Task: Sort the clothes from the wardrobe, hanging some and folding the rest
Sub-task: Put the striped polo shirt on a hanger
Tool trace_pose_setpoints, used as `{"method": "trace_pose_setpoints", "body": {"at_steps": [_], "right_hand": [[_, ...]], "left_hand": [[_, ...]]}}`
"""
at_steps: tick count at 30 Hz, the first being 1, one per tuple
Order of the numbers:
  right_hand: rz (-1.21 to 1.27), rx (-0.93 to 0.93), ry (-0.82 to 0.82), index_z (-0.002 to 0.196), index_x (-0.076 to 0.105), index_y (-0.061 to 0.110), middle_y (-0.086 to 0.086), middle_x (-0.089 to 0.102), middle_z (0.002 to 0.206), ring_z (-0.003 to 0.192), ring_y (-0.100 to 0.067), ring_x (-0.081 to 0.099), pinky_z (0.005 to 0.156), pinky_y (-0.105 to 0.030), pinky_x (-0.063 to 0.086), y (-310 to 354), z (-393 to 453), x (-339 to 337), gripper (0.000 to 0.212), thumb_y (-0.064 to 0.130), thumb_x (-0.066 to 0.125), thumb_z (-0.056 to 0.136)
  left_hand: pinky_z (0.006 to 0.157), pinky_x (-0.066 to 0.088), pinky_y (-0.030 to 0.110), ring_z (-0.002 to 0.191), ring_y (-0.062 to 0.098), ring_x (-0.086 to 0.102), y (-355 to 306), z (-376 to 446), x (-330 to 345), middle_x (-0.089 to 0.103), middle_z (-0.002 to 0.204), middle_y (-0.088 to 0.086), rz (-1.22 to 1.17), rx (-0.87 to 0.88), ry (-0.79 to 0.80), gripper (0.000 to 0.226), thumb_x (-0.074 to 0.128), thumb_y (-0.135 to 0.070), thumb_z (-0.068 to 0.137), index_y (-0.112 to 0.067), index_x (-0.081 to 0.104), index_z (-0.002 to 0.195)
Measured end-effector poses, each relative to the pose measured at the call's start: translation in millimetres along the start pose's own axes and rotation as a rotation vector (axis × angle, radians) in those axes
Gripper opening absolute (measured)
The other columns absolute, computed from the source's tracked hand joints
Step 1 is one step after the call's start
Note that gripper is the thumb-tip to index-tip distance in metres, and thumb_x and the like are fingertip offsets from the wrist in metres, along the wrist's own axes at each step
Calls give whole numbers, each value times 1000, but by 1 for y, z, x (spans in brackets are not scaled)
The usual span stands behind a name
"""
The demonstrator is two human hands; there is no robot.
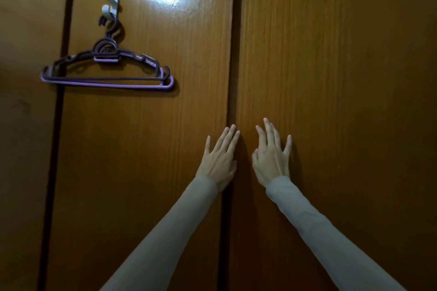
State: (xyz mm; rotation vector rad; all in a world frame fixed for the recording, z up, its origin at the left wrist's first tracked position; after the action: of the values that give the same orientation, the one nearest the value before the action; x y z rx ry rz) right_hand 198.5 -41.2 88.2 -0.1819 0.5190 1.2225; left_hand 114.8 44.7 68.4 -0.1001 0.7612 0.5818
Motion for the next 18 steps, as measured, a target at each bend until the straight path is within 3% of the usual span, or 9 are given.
{"method": "trace_pose_setpoints", "body": {"at_steps": [4, 10, 18], "right_hand": [[-50, -59, 63, 148, 18, 19, 0, -1, 158, 145, -13, -3, 115, -50, -2, 38, 1, 13, 53, 19, 36, 98], [110, -141, 37, 145, 25, 20, 1, 9, 158, 145, -12, 4, 116, -45, 0, 117, 10, 22, 49, 20, 37, 98], [83, -214, -28, 147, 18, 18, -1, 8, 157, 145, -15, 8, 116, -47, 4, 230, 52, 35, 65, 21, 50, 91]], "left_hand": [[115, -8, 46, 137, 10, -26, 43, -19, -22, -23, 155, -3, 65, -82, -3, 69, 35, -25, 99, -21, -14, 148], [114, -7, 46, 143, 15, -18, 121, -41, -71, -17, 157, 0, 163, -232, -24, 69, 37, -28, 99, -19, -10, 149], [117, 0, 48, 145, 18, -11, 228, -55, -121, -11, 158, 4, 211, -349, -106, 75, 46, -21, 94, -15, -3, 150]]}}
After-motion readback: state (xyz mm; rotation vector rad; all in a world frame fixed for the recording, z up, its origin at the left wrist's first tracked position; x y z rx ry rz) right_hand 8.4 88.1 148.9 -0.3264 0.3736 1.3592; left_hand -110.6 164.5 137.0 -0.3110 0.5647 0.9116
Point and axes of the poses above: each hand's wrist, its own z-axis towards the middle knuckle, its own x-axis out of the palm, y = z × x, the point moved 6 cm from there along z, towards the middle knuckle
